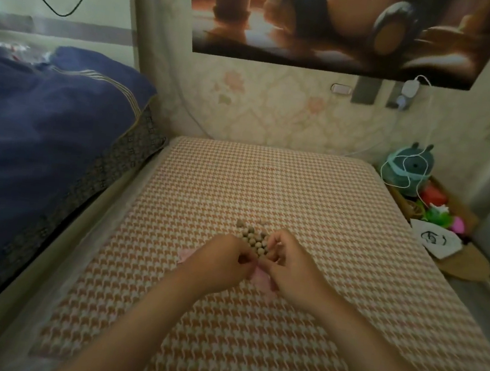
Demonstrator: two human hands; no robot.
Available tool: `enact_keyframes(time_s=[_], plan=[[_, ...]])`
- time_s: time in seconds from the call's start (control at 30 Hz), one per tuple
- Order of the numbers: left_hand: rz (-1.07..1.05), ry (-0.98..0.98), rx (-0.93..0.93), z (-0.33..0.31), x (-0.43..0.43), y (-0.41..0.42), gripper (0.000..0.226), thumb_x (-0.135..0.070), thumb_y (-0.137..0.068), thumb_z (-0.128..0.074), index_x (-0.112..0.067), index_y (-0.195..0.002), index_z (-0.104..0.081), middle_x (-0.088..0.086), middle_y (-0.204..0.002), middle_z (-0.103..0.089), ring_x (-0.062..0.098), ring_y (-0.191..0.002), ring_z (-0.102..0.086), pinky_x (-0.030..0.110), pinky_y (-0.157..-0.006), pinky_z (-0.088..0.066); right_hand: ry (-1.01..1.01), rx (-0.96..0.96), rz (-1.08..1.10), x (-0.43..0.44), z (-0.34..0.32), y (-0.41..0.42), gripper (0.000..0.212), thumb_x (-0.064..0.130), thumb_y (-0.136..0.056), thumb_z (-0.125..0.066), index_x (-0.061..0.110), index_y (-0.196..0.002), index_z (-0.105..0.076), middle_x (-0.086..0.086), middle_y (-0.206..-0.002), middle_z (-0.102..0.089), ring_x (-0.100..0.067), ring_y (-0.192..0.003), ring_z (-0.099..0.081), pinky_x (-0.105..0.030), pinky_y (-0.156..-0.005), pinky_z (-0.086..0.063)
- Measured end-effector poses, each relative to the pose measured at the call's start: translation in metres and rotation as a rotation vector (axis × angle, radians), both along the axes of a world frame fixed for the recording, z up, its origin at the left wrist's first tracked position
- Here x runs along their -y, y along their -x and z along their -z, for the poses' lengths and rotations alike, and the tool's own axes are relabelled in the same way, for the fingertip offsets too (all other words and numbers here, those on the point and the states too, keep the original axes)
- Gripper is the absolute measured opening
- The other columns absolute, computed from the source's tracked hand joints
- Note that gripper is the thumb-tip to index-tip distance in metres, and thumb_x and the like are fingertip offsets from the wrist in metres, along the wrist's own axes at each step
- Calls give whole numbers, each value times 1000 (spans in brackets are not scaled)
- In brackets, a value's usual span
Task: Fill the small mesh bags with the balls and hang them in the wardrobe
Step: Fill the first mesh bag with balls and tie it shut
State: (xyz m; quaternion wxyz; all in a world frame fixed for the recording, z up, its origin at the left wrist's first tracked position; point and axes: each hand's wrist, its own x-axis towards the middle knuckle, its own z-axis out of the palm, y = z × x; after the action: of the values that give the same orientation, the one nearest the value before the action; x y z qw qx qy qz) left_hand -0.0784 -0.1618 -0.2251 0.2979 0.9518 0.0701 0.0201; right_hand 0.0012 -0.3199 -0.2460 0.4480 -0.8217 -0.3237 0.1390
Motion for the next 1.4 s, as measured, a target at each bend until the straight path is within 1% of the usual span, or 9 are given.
enact_keyframes(time_s=[0.1, 0.33, 0.43, 0.6, 0.8, 1.0, 1.13, 1.23, 1.4], plan=[[-31, 121, -33, -6, 2, 6, 22, -15, -88, -55, -31, -101, -64, -7, -71, -75, 13, -56, -68, 33, -62, -59, 22, 87, -67, 2, -4, 2, 22, 18, -100, -62, 33, -85, -55, 1, -78, -61, -9, -59, -54, -34, -60, -49], [-16, 220, -35, -13, 7, 25, 23, -8, -88, -47, -28, -84, -57, 0, -68, -72, 15, -54, -59, 40, -61, -56, 292, 250, -130, 16, -24, 19, 25, 24, -103, -55, 34, -101, -78, 14, -110, -70, -5, -98, -65, -34, -90, -55], [-22, 202, 13, -17, 10, 32, 25, -8, -88, -49, -24, -78, -65, -3, -64, -69, 12, -53, -57, 33, -54, -51, 408, 288, -177, 16, -39, 31, 30, 20, -101, -49, 28, -110, -77, 8, -111, -71, -11, -96, -66, -35, -85, -56], [-1, 191, 48, -17, 9, 41, 28, -6, -86, -52, -23, -74, -72, -5, -62, -68, 9, -50, -53, 23, -50, -44, 525, 403, -196, 15, -48, 43, 16, 39, -89, -61, 28, -88, -72, 8, -91, -66, -14, -83, -63, -42, -75, -57], [84, 147, 36, -17, -2, 48, 20, -27, -88, -55, -36, -80, -71, -12, -68, -66, 8, -57, -55, 31, -57, -48, 340, 349, -179, 18, -40, 35, 11, 36, -90, -74, 33, -100, -78, 20, -93, -66, 2, -81, -59, -27, -80, -52], [186, -207, 33, -14, -12, 43, 17, -52, -82, -66, -36, -84, -62, -17, -78, -63, 2, -73, -60, 30, -66, -53, 177, 211, -214, 14, -32, 33, 5, 32, -88, -77, 31, -92, -80, 17, -88, -67, 4, -85, -62, -25, -82, -54], [217, -285, -5, -16, -17, 39, 32, -59, -76, -65, -27, -75, -59, -10, -77, -62, 8, -73, -59, 37, -67, -54, 448, 408, -304, 10, -34, 33, 20, 49, -89, -70, 33, -100, -73, 18, -94, -66, 2, -82, -59, -21, -71, -47], [233, -311, -10, -15, -19, 37, 27, -55, -75, -71, -33, -71, -56, -14, -80, -58, 5, -76, -55, 35, -70, -53, 644, 565, -294, 8, -38, 31, 24, 53, -88, -66, 32, -100, -67, 12, -100, -67, -10, -90, -61, -32, -76, -52], [229, -255, -33, -9, -17, 37, 25, -50, -78, -73, -32, -75, -57, -15, -82, -59, 5, -80, -57, 36, -75, -54, 539, 466, -290, 9, -35, 32, 16, 47, -90, -68, 32, -92, -71, 15, -95, -67, -5, -87, -61, -29, -76, -52]])
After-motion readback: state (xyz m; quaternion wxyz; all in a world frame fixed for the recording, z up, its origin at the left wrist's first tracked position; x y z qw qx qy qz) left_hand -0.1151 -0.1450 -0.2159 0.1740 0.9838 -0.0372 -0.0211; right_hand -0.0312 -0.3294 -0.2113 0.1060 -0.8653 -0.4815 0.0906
